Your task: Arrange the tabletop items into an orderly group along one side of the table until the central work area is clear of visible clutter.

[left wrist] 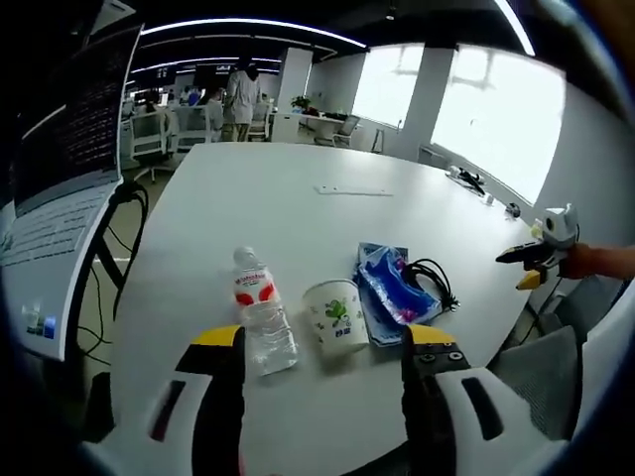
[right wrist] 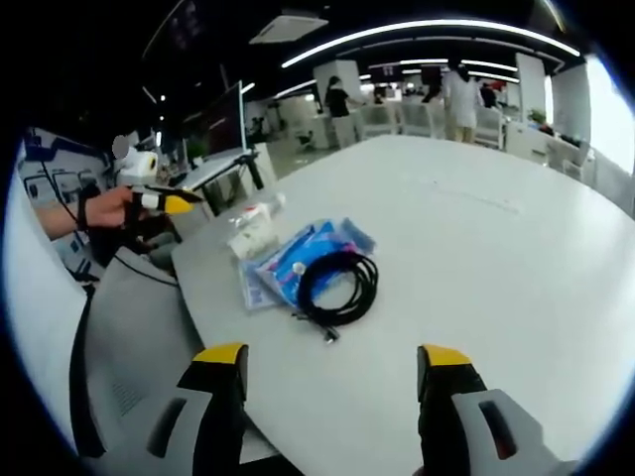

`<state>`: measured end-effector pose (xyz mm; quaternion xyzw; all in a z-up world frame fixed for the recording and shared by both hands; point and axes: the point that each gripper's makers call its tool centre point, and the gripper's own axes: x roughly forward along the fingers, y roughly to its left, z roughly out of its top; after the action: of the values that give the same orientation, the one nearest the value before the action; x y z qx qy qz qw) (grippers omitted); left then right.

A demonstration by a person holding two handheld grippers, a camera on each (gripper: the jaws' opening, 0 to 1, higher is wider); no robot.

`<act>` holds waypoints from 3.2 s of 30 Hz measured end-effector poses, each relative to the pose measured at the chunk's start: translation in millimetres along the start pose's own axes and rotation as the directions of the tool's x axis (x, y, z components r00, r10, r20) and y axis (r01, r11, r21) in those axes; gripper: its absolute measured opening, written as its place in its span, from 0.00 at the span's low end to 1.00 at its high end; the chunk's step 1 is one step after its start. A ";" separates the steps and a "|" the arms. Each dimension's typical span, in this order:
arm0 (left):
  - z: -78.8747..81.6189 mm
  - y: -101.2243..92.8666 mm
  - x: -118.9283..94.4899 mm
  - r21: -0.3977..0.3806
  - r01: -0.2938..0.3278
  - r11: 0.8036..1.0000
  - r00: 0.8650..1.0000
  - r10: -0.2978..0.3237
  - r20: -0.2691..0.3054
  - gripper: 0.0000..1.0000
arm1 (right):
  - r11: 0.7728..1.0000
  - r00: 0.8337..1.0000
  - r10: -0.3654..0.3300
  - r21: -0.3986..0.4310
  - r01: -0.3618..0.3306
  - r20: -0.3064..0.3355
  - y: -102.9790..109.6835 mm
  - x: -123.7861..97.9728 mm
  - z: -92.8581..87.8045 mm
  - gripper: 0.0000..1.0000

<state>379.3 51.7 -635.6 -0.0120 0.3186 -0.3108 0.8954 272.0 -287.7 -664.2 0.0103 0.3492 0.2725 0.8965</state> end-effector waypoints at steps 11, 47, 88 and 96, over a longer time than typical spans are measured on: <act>7.2 11.7 15.7 -0.060 -0.035 0.998 0.999 0.036 0.010 0.62 | 1.000 1.000 -0.001 0.009 0.001 0.002 4.0 0.2 -2.8 0.70; 1.0 57.2 68.7 -0.285 -0.212 0.935 0.968 0.160 -0.194 0.54 | 1.000 1.000 -0.021 0.019 0.021 0.001 -2.7 0.7 4.2 0.68; -9.1 76.0 136.2 -0.275 -0.233 0.933 0.901 0.100 -0.422 0.52 | 0.996 0.998 -0.037 0.075 0.040 -0.043 -11.7 4.1 -12.4 0.67; -12.9 77.0 141.4 -0.218 -0.239 0.946 0.881 0.117 -0.459 0.50 | 0.995 0.998 -0.038 0.087 0.042 -0.049 -11.3 5.1 -15.4 0.67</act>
<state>499.5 36.3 -742.4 -0.0329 0.5513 -0.1753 0.8150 270.9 -297.5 -681.4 0.0362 0.3819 0.2389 0.8921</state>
